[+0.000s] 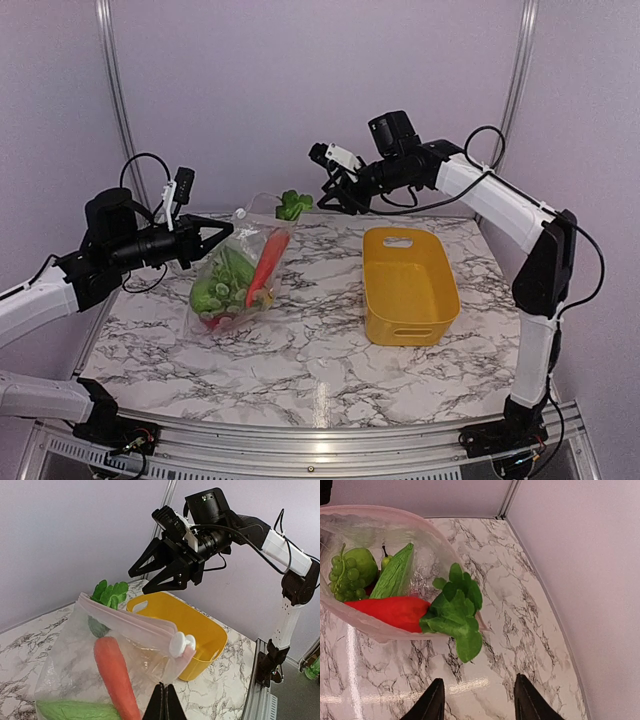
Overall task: Place the food in the zip-top bag and seal the zipper
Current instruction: Adjust the fake vegetable in the zipper food storage bag.
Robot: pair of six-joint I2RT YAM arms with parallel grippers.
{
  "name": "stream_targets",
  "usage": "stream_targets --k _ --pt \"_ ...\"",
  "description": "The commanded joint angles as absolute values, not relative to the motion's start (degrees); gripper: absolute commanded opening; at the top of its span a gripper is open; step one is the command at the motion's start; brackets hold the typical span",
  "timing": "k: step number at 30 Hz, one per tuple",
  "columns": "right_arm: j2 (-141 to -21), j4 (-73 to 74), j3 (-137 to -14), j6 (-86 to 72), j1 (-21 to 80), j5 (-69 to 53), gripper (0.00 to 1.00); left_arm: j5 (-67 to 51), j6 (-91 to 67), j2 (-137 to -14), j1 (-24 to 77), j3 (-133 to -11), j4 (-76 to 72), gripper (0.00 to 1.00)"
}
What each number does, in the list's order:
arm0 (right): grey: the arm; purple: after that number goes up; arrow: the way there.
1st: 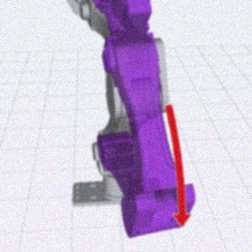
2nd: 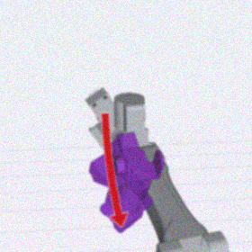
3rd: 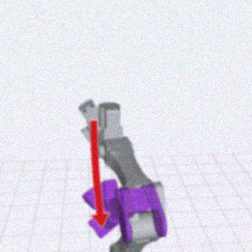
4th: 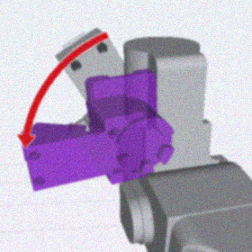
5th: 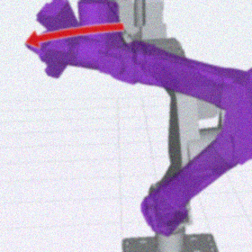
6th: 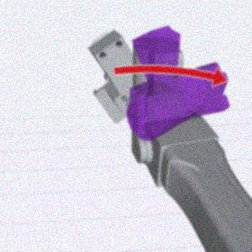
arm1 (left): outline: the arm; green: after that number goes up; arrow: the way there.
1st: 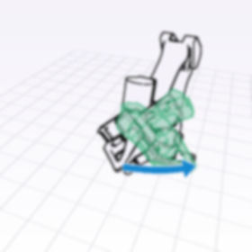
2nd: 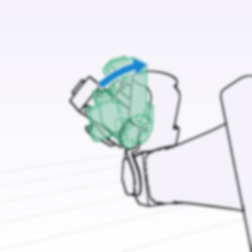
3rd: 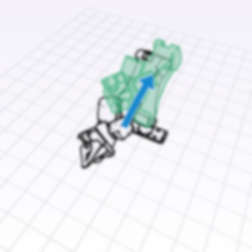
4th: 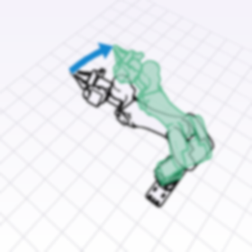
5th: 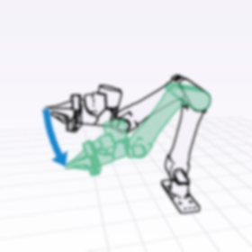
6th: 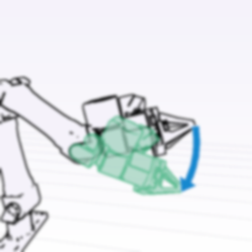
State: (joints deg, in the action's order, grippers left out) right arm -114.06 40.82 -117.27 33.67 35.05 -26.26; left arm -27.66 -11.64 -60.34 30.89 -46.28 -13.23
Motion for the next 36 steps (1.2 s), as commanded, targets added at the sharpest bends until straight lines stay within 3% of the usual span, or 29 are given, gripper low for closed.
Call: stream_targets --k 1,10,20,23,25,30,36 --pt "-114.10 46.06 -122.52 35.67 36.90 -30.75 0.48 -29.22 -12.70 -57.48 30.83 -43.89 -12.83 0.00" --pt "-112.94 39.50 -119.47 35.27 41.91 -22.78 0.44 -30.26 -13.14 -56.17 30.85 -43.75 -10.86 0.00" --pt "-118.12 37.92 -122.27 33.18 42.36 -15.63 0.55 -30.45 -13.69 -55.41 30.85 -43.38 -10.46 0.00" --pt "-118.84 37.38 -122.55 33.18 42.37 -15.15 0.55 -30.71 -13.90 -55.62 30.85 -43.37 -10.83 0.00" --pt "-119.51 38.03 -123.25 33.00 42.37 -16.18 0.47 -30.63 -13.94 -55.84 30.87 -43.40 -10.98 0.00" --pt "-119.05 40.07 -124.54 31.93 42.52 -20.57 0.03 -30.49 -14.02 -56.40 30.94 -42.90 -11.37 0.00" --pt "-115.82 42.53 -123.77 34.62 44.96 -25.05 0.00 -29.60 -14.43 -56.49 30.93 -42.41 -11.78 0.00"
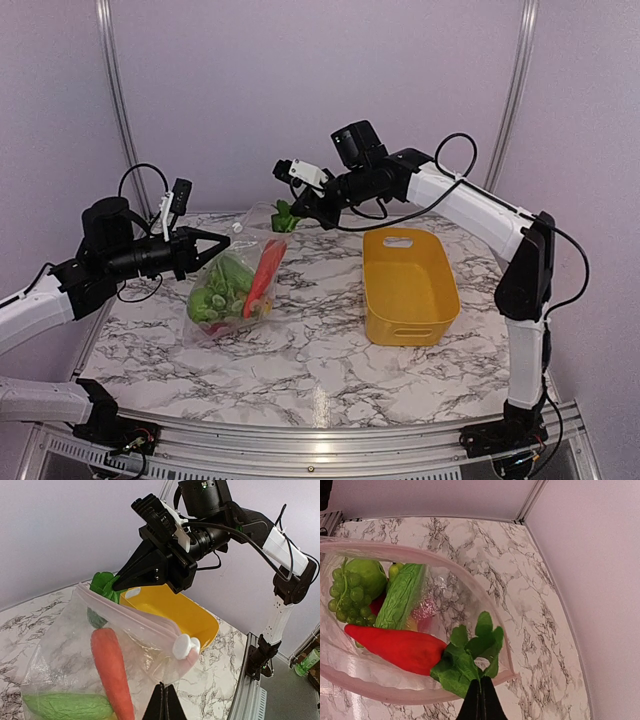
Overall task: Place the food in the zip-top bag and seal the zipper
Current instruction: Adjust the fake vegetable in the zipper food storage bag.
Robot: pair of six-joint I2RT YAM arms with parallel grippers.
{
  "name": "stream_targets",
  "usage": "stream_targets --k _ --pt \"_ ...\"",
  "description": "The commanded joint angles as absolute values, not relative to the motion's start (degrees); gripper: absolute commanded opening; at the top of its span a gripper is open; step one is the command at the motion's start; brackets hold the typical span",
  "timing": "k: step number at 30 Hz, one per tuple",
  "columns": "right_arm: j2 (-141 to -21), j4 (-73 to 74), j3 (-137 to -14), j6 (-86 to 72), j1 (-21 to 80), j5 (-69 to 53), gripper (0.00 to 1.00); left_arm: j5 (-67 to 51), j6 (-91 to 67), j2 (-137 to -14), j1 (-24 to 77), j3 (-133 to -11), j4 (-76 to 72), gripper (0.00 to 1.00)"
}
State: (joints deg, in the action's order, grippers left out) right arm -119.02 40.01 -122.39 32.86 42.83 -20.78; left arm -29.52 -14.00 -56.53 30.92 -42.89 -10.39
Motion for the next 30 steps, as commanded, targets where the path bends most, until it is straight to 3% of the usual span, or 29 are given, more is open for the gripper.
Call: stream_targets --k 1,8,15,20,30 --pt "-115.46 42.70 -123.52 35.17 45.52 -25.64 0.00 -29.61 -14.55 -56.51 30.94 -42.52 -12.00 0.00" --pt "-115.86 42.85 -127.16 34.24 47.55 -34.98 0.00 -29.38 -14.57 -55.95 30.94 -43.76 -11.32 0.00" --pt "-110.80 32.49 -125.38 30.83 47.10 -26.85 0.00 -29.23 -14.46 -55.90 30.94 -43.87 -10.70 0.00" --pt "-111.41 31.79 -122.62 30.16 46.21 -27.60 0.00 -29.26 -14.68 -55.90 30.94 -43.85 -11.43 0.00" --pt "-123.27 40.01 -125.25 28.35 47.02 -37.35 0.00 -29.09 -14.94 -56.03 30.94 -43.71 -12.05 0.00"
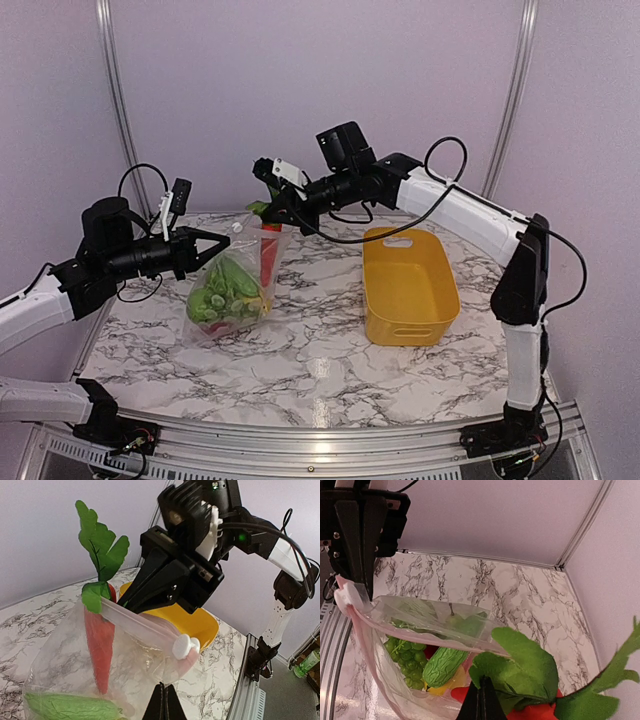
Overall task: Place the food in the zip-top bag and seal the zipper
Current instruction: Adjust the fake vegetable in the zipper food storage bag.
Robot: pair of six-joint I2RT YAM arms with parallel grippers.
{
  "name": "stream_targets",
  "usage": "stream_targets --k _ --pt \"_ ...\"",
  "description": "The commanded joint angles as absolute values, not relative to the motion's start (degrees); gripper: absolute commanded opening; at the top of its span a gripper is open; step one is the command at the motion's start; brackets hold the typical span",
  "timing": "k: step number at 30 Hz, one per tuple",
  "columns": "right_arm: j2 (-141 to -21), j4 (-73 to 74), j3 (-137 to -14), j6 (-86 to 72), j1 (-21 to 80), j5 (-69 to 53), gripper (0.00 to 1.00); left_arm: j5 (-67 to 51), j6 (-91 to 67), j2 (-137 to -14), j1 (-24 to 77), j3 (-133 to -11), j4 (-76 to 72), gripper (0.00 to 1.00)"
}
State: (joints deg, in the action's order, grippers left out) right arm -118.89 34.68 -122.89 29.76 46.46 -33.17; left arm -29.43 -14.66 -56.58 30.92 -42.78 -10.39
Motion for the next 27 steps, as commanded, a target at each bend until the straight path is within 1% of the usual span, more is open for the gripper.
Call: stream_targets --k 1,9,11,13,14,15,16,17,21,24,27 --pt "-123.88 40.39 -125.76 28.19 47.24 -37.65 0.00 -29.09 -14.94 -55.95 30.94 -43.62 -12.06 0.00" --pt "-127.36 40.20 -128.65 24.70 47.90 -40.75 0.00 -28.89 -15.03 -56.58 30.94 -43.47 -12.70 0.00" --pt "-127.71 42.69 -131.41 25.24 47.89 -39.02 0.00 -28.91 -15.02 -56.99 30.94 -43.63 -12.70 0.00" --pt "-126.18 43.47 -131.42 26.85 47.68 -34.65 0.01 -29.07 -14.92 -57.19 30.94 -44.03 -12.51 0.00" --pt "-125.15 43.27 -130.37 27.31 47.55 -31.56 0.09 -29.13 -14.80 -57.21 30.94 -44.10 -12.36 0.00" --pt "-123.99 43.11 -129.03 27.87 47.43 -29.85 0.21 -29.13 -14.58 -57.14 30.94 -44.15 -12.25 0.00" --pt "-123.07 43.45 -127.54 28.98 47.37 -28.59 0.36 -29.02 -14.48 -57.09 30.94 -44.18 -12.10 0.00" --pt "-122.48 44.59 -126.68 30.59 47.31 -28.01 0.41 -28.94 -14.29 -57.05 30.94 -44.27 -11.99 0.00" --pt "-120.67 48.32 -126.25 31.47 47.25 -27.22 0.47 -28.50 -13.98 -56.93 30.94 -44.18 -11.77 0.00" --pt "-117.42 45.60 -122.66 28.16 47.17 -25.79 0.47 -28.56 -14.10 -57.12 30.94 -44.10 -11.96 0.00" --pt "-115.91 42.75 -120.70 23.49 47.07 -21.09 0.47 -28.81 -14.31 -57.31 30.94 -44.06 -11.96 0.00"
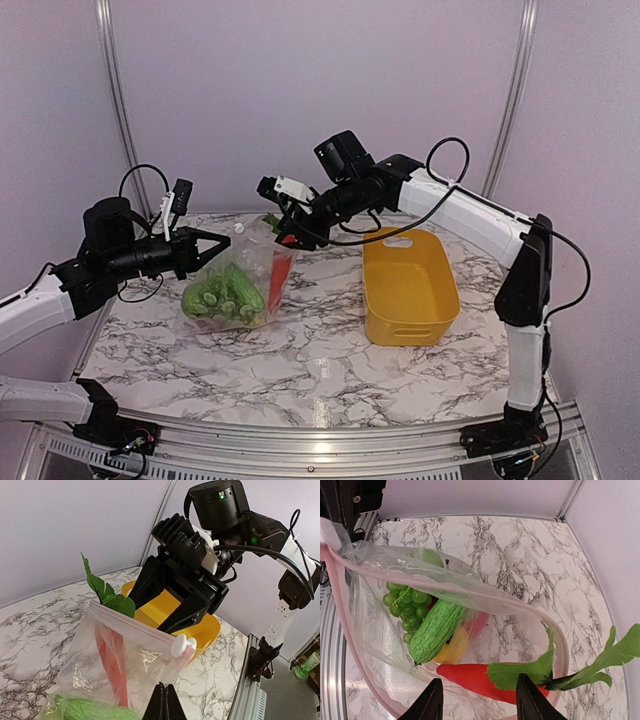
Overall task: Place the food in the zip-top bag and seal the zipper
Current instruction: Adjust the fake vegetable in the zipper food storage bag.
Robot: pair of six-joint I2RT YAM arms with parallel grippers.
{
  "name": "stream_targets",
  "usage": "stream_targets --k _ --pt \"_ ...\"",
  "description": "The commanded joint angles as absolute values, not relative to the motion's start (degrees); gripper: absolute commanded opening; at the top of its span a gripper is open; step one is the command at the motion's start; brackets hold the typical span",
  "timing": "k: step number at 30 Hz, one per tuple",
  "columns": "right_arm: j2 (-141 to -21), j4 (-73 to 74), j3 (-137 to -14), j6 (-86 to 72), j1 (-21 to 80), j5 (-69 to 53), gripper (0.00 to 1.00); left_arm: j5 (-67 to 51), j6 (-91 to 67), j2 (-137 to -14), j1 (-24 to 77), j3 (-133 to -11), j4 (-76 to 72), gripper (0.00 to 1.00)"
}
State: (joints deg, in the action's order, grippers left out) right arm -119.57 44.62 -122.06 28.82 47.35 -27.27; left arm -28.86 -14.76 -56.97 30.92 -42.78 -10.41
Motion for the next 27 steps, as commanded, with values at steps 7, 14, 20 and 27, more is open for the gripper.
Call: stream_targets --k 7,14,20,27 --pt "-116.48 42.29 -120.11 14.63 41.81 -21.45 0.46 -28.85 -14.98 -56.70 30.94 -43.97 -12.14 0.00" --pt "-118.58 42.94 -119.49 13.19 40.27 -29.07 0.45 -28.85 -15.16 -56.34 30.95 -43.99 -11.96 0.00" --pt "-121.77 41.90 -123.69 12.42 40.25 -32.34 0.45 -29.67 -15.81 -57.12 30.94 -44.20 -12.14 0.00" --pt "-125.34 41.98 -125.23 10.26 40.81 -33.91 0.51 -29.93 -16.00 -56.87 30.94 -44.08 -12.23 0.00"
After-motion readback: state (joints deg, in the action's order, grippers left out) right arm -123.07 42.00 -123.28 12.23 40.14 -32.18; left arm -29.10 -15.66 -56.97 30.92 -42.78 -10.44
